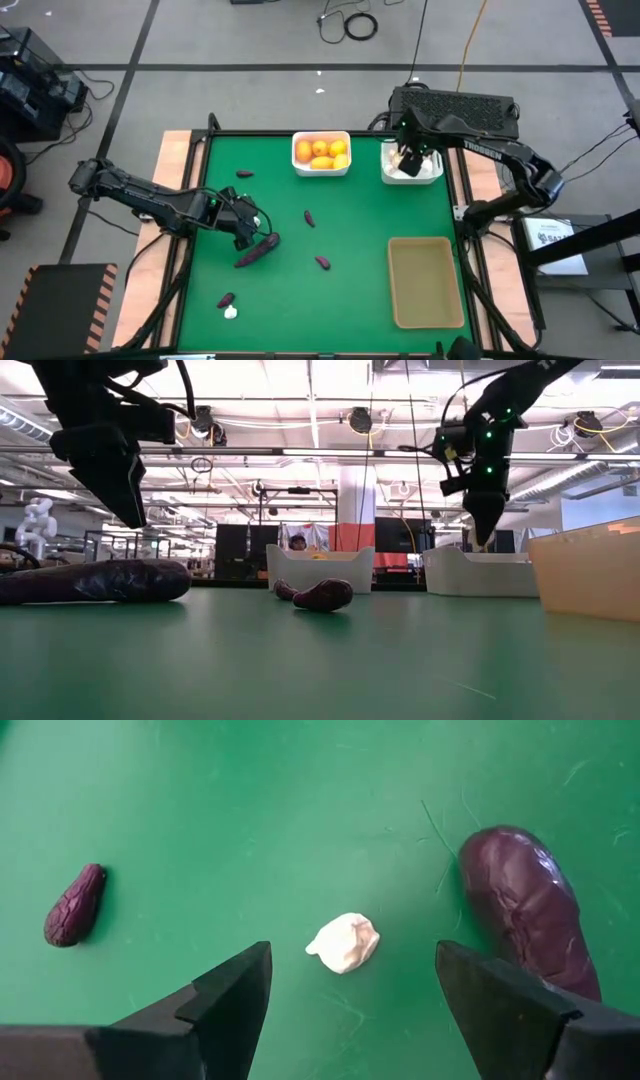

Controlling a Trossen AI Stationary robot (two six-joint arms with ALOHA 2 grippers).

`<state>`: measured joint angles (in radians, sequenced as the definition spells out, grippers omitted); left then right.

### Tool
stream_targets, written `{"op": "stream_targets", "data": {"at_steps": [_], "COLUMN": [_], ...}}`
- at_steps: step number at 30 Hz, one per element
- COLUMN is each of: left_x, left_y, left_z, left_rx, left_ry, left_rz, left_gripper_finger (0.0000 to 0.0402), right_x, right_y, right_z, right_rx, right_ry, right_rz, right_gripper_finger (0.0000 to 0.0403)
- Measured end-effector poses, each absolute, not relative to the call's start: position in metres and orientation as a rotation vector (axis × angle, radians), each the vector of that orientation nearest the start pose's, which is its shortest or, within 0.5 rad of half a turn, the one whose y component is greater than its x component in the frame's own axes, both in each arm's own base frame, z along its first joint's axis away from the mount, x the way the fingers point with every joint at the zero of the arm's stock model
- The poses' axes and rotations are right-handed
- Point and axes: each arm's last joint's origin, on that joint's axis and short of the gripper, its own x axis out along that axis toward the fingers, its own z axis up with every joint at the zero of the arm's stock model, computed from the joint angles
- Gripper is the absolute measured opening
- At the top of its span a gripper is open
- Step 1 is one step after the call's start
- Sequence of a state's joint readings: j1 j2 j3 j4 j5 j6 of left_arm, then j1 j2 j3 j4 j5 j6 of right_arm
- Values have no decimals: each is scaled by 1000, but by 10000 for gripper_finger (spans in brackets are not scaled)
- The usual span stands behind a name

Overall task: Sort produce into baskets
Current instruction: Put the garlic into the right white bin

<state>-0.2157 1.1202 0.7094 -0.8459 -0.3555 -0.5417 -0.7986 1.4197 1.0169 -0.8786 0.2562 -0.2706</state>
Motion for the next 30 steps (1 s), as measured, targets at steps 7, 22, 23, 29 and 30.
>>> {"op": "stream_targets", "data": {"at_steps": [7, 22, 23, 29, 30], "left_x": [181, 184, 185, 188, 188], "left_y": [-29, -38, -40, -59, -64], "left_z": [208, 220, 223, 245, 248], "left_rx": [-120, -307, -337, -433, -439], "left_ry": [1124, 1176, 1181, 1166, 1164], "left_rz": [439, 241, 205, 54, 33], "left_gripper_finger": [290, 290, 290, 290, 290], "right_x": [171, 202, 208, 253, 260], "right_y": [-194, -181, -176, -133, -122], "right_z": [228, 301, 305, 315, 316], "right_rx": [142, 325, 343, 292, 271], "right_ry": [1416, 1095, 1049, 881, 865], "right_rz": [-710, -503, -446, -196, -159], "right_gripper_finger": [267, 285, 285, 286, 286]}}
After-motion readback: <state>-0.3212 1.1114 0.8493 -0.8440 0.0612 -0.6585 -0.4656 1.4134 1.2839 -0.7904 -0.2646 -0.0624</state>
